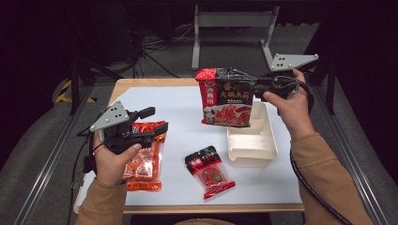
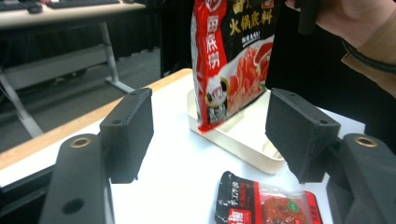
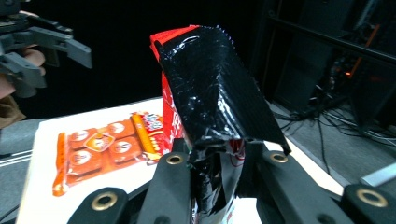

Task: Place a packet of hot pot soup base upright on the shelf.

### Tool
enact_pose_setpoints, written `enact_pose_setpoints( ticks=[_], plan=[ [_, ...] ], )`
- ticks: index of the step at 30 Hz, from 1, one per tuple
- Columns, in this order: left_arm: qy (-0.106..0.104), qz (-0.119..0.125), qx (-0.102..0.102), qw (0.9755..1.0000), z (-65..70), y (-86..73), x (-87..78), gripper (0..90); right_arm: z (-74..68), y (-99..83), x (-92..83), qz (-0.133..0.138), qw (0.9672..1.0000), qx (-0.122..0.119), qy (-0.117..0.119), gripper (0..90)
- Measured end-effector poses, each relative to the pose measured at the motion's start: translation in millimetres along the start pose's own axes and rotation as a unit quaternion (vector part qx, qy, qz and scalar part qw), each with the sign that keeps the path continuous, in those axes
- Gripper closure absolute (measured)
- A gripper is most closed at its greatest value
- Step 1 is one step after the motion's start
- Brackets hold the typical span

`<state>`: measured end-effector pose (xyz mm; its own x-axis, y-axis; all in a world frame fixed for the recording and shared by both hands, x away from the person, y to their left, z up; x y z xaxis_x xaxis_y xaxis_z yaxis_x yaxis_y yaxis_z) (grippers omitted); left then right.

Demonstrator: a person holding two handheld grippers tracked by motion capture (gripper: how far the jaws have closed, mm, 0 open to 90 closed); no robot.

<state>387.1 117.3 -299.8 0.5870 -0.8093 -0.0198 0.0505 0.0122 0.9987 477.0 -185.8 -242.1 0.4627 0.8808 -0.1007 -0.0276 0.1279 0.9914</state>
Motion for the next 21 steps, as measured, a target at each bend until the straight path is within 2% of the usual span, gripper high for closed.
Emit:
enact_pose_setpoints(
  ticks=[2, 6, 9, 14, 21],
  plan=[
    [0.009, -0.011, 0.000, 0.9999, -3.2, -2.7, 0.0, 31.8, 6.0, -1.1, -2.2, -0.001, 1.0000, -0.003, -0.009, 78.7],
    [0.018, -0.017, -0.008, 0.9997, -8.2, -6.0, 0.2, 30.4, 16.3, -5.6, -5.5, -0.003, 0.9996, -0.010, -0.027, 78.7],
    [0.025, -0.021, -0.003, 0.9995, -11.6, -8.0, 0.4, 29.5, 24.2, -9.9, -7.6, -0.003, 0.9993, -0.008, -0.037, 78.7],
    [0.029, -0.024, -0.003, 0.9993, -14.2, -10.8, 1.1, 28.8, 35.5, -14.1, -11.5, 0.003, 0.9988, -0.002, -0.049, 78.6],
    [0.034, -0.026, -0.003, 0.9991, -16.7, -12.7, 1.1, 28.8, 52.1, -20.7, -15.7, 0.006, 0.9979, -0.013, -0.062, 78.5]
  ],
)
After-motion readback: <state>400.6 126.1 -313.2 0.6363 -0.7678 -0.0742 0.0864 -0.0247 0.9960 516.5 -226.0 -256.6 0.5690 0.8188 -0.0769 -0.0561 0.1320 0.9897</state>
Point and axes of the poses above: each handheld gripper's, and its own axes: x roughly forward along the jaws, y roughly out of its top, z roughly to its right, the point moved 7 cm from there along x, roughly forward along the jaws, and after that the axes turned 14 degrees about z, right-handed, at the moved point
